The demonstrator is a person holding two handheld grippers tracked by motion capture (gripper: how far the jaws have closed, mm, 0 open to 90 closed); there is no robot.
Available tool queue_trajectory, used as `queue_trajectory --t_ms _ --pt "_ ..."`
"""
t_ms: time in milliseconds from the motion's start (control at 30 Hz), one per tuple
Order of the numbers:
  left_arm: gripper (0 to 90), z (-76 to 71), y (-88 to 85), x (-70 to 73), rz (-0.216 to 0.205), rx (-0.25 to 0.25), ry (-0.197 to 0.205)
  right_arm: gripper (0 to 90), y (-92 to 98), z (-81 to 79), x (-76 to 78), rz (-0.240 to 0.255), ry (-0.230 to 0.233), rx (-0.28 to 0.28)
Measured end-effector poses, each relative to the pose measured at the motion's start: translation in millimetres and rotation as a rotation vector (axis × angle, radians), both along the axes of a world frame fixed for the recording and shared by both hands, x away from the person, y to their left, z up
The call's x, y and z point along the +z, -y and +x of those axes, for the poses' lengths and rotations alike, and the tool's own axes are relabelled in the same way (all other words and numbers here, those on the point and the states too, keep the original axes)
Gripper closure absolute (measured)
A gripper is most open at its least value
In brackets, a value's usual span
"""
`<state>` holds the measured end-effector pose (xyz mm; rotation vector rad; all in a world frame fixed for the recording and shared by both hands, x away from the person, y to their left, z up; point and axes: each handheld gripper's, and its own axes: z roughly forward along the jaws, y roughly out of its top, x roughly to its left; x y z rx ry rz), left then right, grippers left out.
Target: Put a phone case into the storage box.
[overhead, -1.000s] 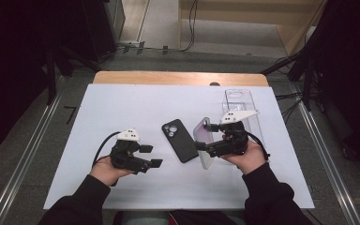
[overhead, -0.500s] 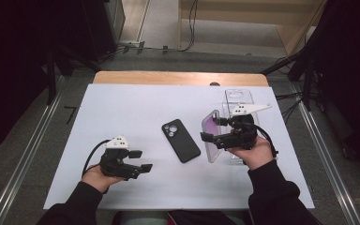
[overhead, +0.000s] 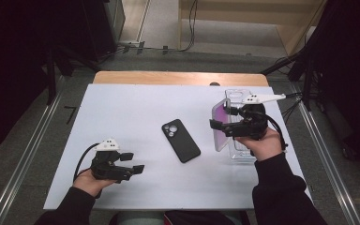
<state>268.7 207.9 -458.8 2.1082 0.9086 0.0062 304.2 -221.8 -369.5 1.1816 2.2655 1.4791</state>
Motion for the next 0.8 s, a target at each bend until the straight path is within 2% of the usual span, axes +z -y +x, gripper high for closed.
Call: queue_trajectory --t_ms 133,300,467,600,800 --pt "28.4 -2.7 -4.1 0.0 0.005 0.015 -0.004 14.6 8.0 3.7 3.8 -0.006 0.013 -0.043" --pt "28.4 -6.1 -8.3 -1.8 0.013 0.026 -0.009 14.6 18.4 9.7 5.5 -0.009 0.003 -0.118" --pt "28.5 -7.5 -9.6 -1.4 0.008 0.033 -0.007 14.5 29.1 15.3 3.7 -0.019 0.014 -0.212" --pt "28.5 -8.2 -9.8 -1.3 0.006 0.042 -0.008 14.5 39.0 20.5 0.2 -0.011 -0.001 -0.29" --pt "28.5 -7.9 -9.6 -1.1 0.0 0.038 -0.004 14.5 51.6 27.6 -4.1 -0.013 0.005 -0.371"
